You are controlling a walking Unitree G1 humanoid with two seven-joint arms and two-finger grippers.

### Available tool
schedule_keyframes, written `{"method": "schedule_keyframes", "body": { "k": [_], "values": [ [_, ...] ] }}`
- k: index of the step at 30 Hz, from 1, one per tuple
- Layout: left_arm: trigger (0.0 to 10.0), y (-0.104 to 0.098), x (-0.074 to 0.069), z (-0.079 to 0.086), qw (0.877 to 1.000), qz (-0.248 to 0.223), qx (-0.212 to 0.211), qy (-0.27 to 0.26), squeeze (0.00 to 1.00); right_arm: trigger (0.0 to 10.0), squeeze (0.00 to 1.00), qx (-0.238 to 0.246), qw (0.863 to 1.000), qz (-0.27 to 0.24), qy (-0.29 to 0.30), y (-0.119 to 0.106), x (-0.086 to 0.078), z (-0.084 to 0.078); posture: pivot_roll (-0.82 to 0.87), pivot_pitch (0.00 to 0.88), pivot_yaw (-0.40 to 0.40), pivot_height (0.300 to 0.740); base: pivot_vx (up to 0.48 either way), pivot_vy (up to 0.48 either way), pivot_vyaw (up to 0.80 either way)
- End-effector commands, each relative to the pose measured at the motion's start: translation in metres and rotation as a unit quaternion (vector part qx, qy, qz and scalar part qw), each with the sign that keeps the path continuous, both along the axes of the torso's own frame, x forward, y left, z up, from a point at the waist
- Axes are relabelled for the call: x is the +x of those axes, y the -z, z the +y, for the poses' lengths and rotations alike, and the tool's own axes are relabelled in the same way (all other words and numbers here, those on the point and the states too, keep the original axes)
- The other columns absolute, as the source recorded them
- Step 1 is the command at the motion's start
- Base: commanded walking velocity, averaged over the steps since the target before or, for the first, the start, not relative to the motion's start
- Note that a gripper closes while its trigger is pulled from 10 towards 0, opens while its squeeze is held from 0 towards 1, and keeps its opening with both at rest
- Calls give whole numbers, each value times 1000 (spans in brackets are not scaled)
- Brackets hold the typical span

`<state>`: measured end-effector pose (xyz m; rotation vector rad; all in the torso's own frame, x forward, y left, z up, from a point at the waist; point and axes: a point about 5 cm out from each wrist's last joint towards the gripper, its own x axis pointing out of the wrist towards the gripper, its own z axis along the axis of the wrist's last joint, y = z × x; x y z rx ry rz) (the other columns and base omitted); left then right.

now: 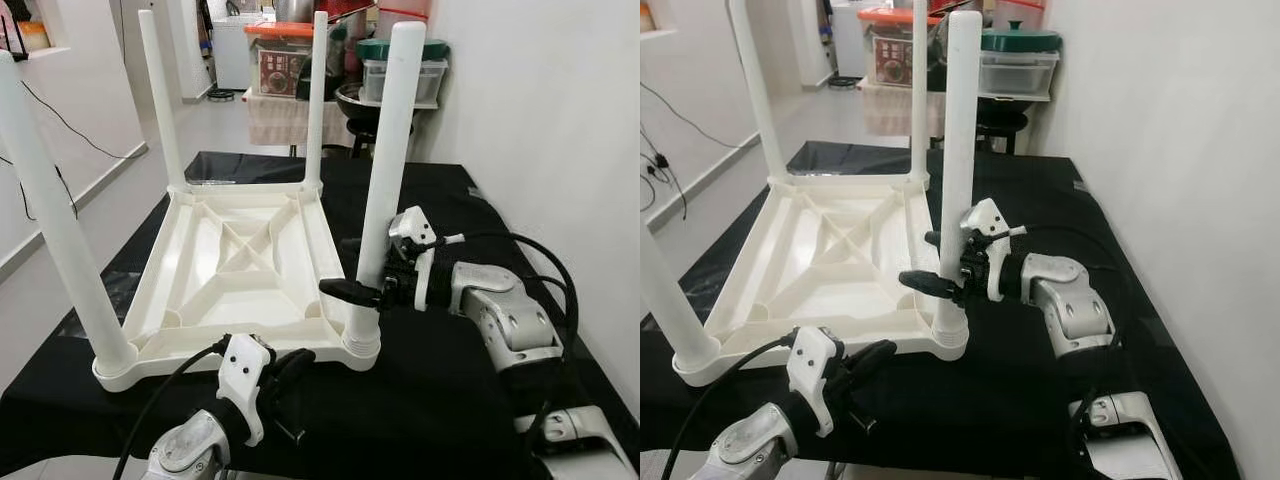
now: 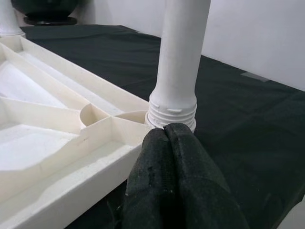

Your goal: Building children table

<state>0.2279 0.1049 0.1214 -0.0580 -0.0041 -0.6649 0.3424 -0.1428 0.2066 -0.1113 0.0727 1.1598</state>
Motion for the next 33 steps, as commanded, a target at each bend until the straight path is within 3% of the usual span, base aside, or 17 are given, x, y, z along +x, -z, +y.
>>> {"method": "schedule_keyframes", "body": {
  "k": [1,3,6,12,14,16,17,19,20,21,23,29,30,31,32,33],
  "values": [
    [10000,3,0,-1,1000,1,5,4,0,0,0,-1,1000,3,-16,1,0,4,12,0,-83,740,0,0,0],
    [10000,3,0,-2,1000,0,8,7,0,0,0,0,1000,5,-26,2,2,2,12,0,-83,740,0,0,0],
    [10000,-12,-7,7,1000,-9,-14,10,0,0,0,-11,998,3,62,12,6,-15,-1,0,-75,740,0,0,0],
    [10000,-15,-8,5,1000,-11,-11,18,0,0,0,-18,995,11,95,21,2,-18,-13,0,-68,740,0,0,0],
    [10000,-24,-8,1,999,-13,-18,24,0,0,0,-36,981,46,186,45,-13,-16,-21,0,-64,740,0,0,0],
    [10000,-26,-8,0,999,-13,-19,25,0,0,0,-41,975,55,210,51,-17,-15,-21,0,-63,740,0,0,0],
    [10000,-30,-6,-4,1000,-9,-22,19,0,0,0,-31,950,97,295,80,-43,4,19,0,-83,740,0,0,0],
    [10000,-36,-4,-10,1000,2,-26,0,0,0,0,-41,908,116,400,92,-68,16,-9,0,-67,740,0,0,0],
    [10000,-36,-4,-10,1000,2,-26,0,0,0,0,-41,908,116,400,92,-68,16,-9,0,-67,740,0,0,0],
    [10000,-37,-3,-12,999,9,-32,-16,0,0,0,-43,896,103,430,87,-64,12,-11,0,-75,740,0,0,0],
    [10000,-32,-2,-12,999,26,-23,-37,0,0,0,-35,894,86,438,76,-48,8,-3,0,-82,740,0,0,0],
    [10000,-40,-1,-12,997,37,-31,-57,0,0,0,-20,893,97,439,76,-49,18,-8,0,-52,740,0,0,0],
    [10000,-38,-1,-12,997,40,-26,-55,0,4902,0,-22,894,107,434,78,-50,22,-7,0,-48,740,0,0,0],
    [10000,-37,-1,-13,997,44,-22,-53,0,4902,0,-25,891,114,438,78,-53,25,-7,0,-48,740,0,0,0],
    [10000,-35,0,-10,997,47,-17,-56,0,10000,1000,-20,903,115,415,75,-54,27,-13,0,-54,740,0,0,0],
    [10000,-35,0,-10,997,47,-17,-56,0,10000,1000,-20,903,115,415,75,-54,27,-13,0,-54,740,0,0,0]
  ]
}}
